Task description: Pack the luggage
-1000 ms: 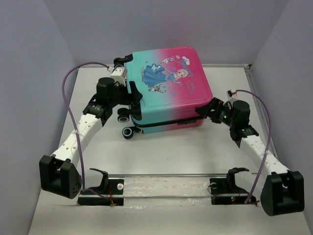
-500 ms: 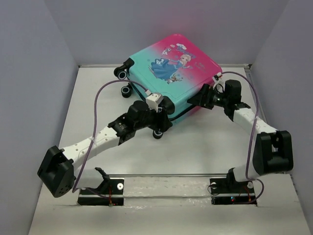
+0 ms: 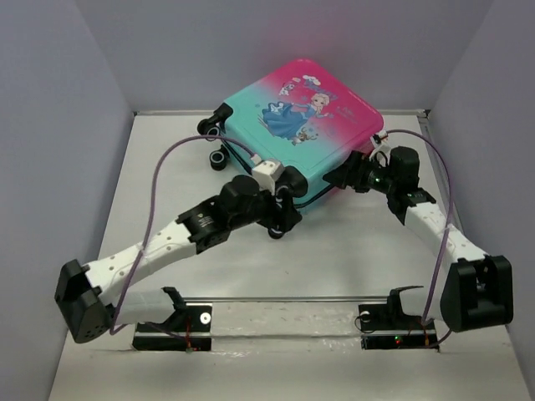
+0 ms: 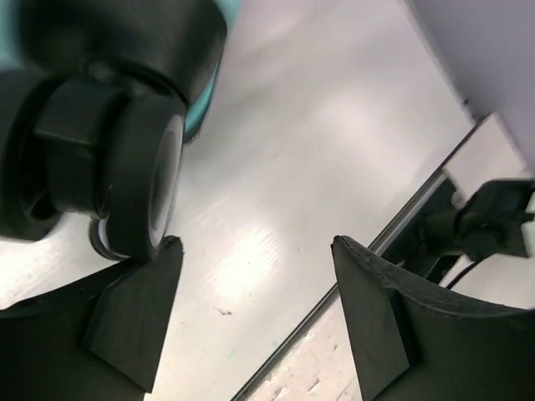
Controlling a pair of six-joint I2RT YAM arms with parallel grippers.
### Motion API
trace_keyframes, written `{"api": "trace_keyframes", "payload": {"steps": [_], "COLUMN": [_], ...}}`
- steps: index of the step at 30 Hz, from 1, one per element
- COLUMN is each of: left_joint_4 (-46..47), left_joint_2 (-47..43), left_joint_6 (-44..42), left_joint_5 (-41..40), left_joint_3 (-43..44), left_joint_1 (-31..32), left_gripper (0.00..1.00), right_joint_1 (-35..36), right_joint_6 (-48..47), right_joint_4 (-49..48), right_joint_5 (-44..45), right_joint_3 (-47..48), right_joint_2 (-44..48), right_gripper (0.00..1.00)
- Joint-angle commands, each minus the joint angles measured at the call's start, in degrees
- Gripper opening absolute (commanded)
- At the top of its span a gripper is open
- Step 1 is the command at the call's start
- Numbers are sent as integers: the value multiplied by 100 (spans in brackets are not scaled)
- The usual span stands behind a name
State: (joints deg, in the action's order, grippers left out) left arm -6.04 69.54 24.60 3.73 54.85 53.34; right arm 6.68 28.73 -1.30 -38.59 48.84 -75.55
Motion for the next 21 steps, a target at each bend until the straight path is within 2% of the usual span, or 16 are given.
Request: {"api": "trace_keyframes", "payload": {"steps": [1, 2, 4, 5, 6, 7, 9, 12, 14, 21], "left_joint_4": [-19, -115, -108, -108, -38, 111, 147, 235, 174, 253], "left_joint_2": [-1187, -1293, -1294, -1250, -1206, -1067, -855, -460, -82, 543], "left_joint_6": [1, 10, 1, 27, 62, 80, 106, 10, -43, -140], "left_joint_5": [-354, -616, -646, -576, -444, -17, 276, 243, 312, 664], "left_joint_3": [544, 614, 623, 623, 597, 580, 632, 798, 948, 1291], "left_joint_1": [-928, -1340, -1729, -1922, -2307, -2485, -2836, -3364, -3707, -4200], "left_gripper": [85, 88, 92, 93, 93, 93, 93, 96, 96, 97], "right_joint_1": [272, 569, 1140, 1473, 2068, 2292, 2818, 3260, 3568, 3736], "right_joint_6": [378, 448, 458, 467, 562, 685, 1106, 1432, 1460, 1679], "right_joint_4": [-1030, -1013, -925, -872, -837, -837, -1125, -1530, -1715, -2199], "right_joint_5": [906, 958, 1352, 1954, 2221, 2659, 3031, 3602, 3831, 3788], "right_joint_3": [-699, -874, -981, -1016, -1043, -1095, -1227, -1342, -1176, -578], "right_joint_2": [997, 1268, 1516, 1630, 1727, 1858, 1956, 1913, 1572, 420], "right_gripper": [100, 100, 100, 100, 100, 100, 100, 100, 100, 100]}}
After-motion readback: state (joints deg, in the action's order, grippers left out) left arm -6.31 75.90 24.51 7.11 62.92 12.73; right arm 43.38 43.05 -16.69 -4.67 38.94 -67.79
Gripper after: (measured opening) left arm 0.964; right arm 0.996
